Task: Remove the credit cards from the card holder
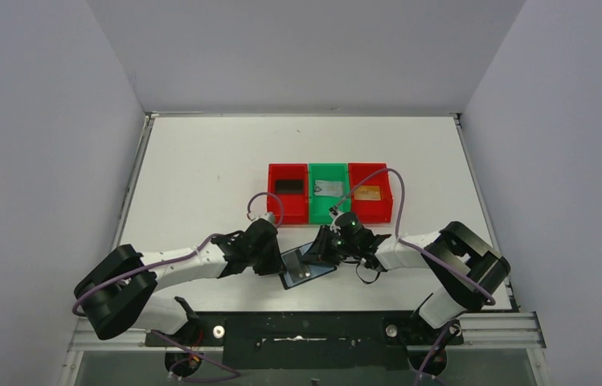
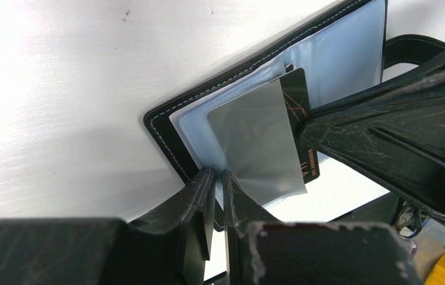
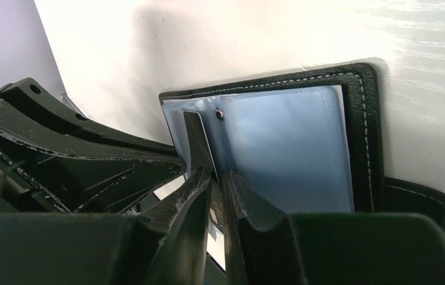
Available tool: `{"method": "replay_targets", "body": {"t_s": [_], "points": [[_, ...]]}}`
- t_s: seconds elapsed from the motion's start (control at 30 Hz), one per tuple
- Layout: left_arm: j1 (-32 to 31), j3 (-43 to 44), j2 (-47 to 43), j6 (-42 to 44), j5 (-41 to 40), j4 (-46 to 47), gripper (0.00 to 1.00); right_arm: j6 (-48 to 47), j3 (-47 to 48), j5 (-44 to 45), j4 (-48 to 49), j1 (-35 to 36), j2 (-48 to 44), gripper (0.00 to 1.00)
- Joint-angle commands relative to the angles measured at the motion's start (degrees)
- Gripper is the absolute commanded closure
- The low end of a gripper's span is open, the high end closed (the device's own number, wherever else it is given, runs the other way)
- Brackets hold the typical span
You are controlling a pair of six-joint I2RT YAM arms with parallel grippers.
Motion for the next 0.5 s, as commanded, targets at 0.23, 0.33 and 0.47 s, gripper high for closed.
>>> {"method": "replay_targets", "body": {"t_s": [0.23,0.33,0.47], "points": [[-0.34,0.49,0.49,2.25,-1.30,-2.46,0.90,2.42,-0.99,-3.69,10.19,-0.35,1.12,0.78],[-0.34,0.33,0.38,2.05,-1.28,-2.01,0.90,1.92,-0.65,-3.97,9.57,-0.32,1.44,0.78],[-0.33,0.81,0.49,2.27,-1.27,-2.28,0.90,0.71,0.09,-2.82,6.95,0.12,1.09,0.85]]}}
